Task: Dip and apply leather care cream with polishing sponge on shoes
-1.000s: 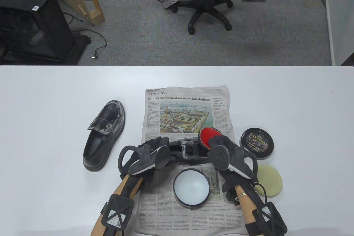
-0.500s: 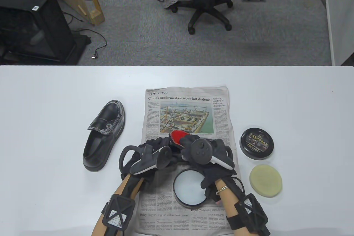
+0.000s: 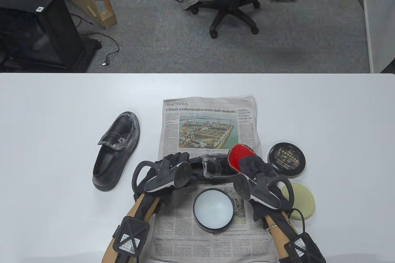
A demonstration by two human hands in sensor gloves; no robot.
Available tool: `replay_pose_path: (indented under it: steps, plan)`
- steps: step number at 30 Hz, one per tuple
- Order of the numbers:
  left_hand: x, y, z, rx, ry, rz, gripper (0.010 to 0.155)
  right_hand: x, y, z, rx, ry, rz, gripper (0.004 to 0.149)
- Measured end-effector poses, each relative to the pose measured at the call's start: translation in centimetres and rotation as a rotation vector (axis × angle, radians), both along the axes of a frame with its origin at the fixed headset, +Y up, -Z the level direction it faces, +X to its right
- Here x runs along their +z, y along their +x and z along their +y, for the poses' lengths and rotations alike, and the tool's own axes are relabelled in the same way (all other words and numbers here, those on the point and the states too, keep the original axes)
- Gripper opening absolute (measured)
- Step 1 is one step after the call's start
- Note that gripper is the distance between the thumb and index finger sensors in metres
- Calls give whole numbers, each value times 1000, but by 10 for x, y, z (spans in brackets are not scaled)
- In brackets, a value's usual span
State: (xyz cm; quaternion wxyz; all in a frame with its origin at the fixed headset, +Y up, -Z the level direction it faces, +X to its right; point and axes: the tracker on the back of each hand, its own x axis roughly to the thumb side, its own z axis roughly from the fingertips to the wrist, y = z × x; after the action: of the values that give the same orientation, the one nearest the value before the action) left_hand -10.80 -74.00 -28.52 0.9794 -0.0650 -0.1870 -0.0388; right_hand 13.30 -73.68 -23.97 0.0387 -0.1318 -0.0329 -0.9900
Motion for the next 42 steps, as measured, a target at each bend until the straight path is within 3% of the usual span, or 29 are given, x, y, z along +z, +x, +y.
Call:
replay_pose_path:
  steps: [4, 7, 11, 14, 20, 23, 27, 34, 38, 42]
  plan:
    - [0, 0, 0, 0, 3, 1, 91, 5, -26, 15, -265, -78, 127, 54]
    - [0, 0, 0, 2, 5, -1, 90, -6, -47, 21, -402, -124, 167, 54]
    - [1, 1, -1, -8, 17, -5, 90, -32, -54, 18, -366, -293, 118, 54]
    - [2, 1, -1, -3, 31, 0, 89, -51, -43, 9, -425, -353, -7, 54]
    - [2, 1, -1, -6, 37, 9, 88, -50, -7, -3, -292, -257, -138, 54]
    - [2, 2, -1, -28, 51, 15, 87, -36, 5, -7, -84, -104, -170, 55]
    - [3, 3, -1, -43, 64, 22, 89, -14, 8, -2, 106, -15, -113, 54]
    - [1, 5, 0, -45, 27, 16, 88, 0, -28, 12, -131, -48, 74, 54]
    - [-2, 7, 1, -70, -2, 20, 89, -13, -50, 21, -258, -85, 119, 53]
    - [-3, 8, 1, -81, -18, 20, 90, -31, -52, 17, -298, -141, 77, 53]
